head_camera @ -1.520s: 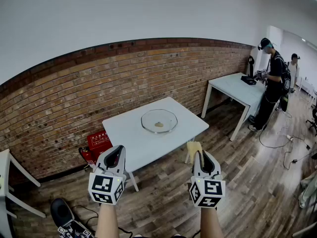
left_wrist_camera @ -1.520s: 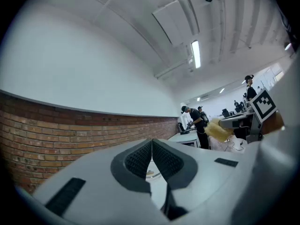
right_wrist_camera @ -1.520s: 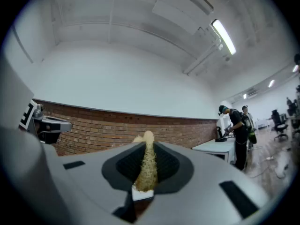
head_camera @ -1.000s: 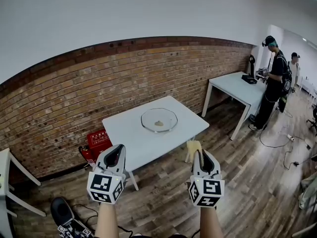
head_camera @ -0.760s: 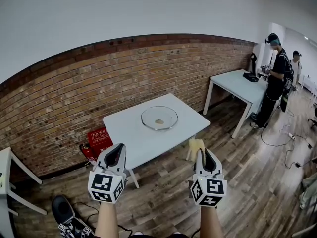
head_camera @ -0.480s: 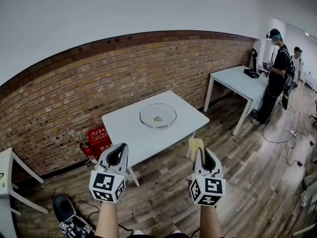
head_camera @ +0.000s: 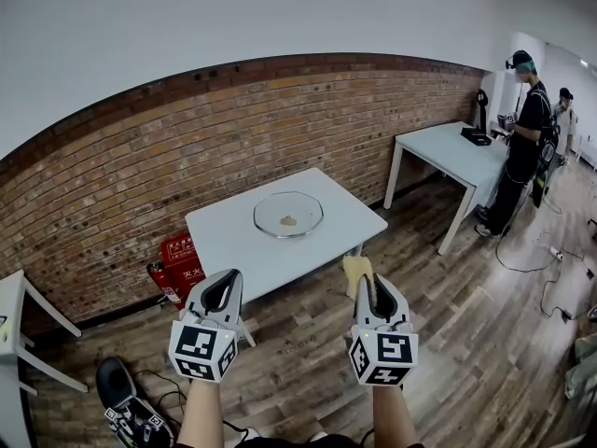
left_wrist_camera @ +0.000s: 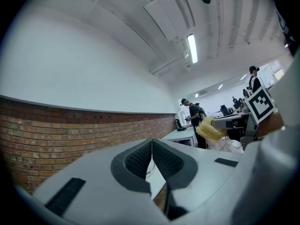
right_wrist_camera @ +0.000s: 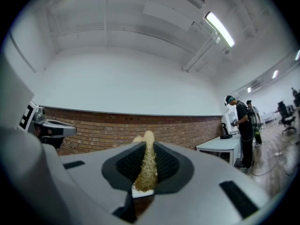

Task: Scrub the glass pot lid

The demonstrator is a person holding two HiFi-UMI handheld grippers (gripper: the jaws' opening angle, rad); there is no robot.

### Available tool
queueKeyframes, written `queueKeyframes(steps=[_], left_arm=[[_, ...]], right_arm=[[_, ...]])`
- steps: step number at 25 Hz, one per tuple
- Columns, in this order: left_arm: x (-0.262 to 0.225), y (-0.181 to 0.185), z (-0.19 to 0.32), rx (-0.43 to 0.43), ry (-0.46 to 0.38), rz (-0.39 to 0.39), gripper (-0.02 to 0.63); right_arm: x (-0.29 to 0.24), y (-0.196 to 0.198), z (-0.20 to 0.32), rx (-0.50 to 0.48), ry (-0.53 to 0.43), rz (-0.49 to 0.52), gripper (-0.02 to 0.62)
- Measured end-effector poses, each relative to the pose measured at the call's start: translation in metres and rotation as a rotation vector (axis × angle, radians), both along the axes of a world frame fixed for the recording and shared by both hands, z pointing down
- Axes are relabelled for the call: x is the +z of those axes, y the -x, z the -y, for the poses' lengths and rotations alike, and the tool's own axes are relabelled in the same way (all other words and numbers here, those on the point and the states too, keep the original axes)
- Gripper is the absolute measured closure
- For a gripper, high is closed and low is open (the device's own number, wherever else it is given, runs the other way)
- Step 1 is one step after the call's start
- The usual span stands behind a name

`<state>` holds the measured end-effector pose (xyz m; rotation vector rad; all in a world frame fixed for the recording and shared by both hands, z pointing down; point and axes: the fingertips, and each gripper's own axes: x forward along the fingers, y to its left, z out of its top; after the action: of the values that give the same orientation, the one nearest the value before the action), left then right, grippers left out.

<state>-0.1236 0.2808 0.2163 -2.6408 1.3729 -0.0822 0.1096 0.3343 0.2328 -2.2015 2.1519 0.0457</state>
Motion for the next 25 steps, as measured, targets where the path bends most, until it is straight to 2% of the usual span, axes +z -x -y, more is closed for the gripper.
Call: queueKeyframes(steps=[10,25], left_arm=[[0.007,-0.023,-0.011,-0.029,0.006,0.027,0.594],[0.016,-0.045,0.012,-0.022,-0.001,0.034,0.594]], right_arm=[[0.004,-0.014,-0.001,-0.065,-0.011,0.001,0.538],[0.007,-0.03,0.016,-0.084,-0.04,-0.001,0.538]])
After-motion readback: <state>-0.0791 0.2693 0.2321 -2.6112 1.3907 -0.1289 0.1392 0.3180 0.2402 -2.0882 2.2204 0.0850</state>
